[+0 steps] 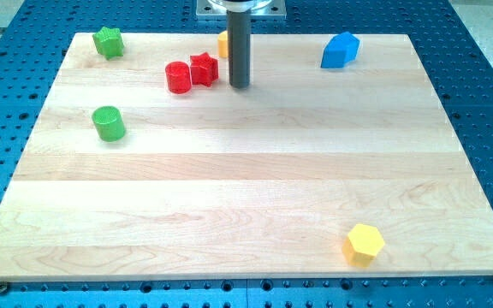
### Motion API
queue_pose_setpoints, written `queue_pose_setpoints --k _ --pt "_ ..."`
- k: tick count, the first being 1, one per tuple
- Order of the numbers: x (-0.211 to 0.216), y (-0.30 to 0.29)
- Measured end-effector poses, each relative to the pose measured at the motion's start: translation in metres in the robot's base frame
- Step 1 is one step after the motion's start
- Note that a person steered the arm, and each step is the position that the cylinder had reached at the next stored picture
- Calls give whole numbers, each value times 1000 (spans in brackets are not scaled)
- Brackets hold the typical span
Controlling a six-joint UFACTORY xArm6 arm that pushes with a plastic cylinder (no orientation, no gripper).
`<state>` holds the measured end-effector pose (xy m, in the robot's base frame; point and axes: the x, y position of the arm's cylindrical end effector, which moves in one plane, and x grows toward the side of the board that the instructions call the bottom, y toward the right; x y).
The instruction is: Place your arm close to the cube
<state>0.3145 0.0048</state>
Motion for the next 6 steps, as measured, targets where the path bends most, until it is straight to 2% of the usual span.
queue_pose_setpoints --k 2,4,5,6 --pt "16 75" --pt "8 186" --pt "-28 225" --pt "-76 225"
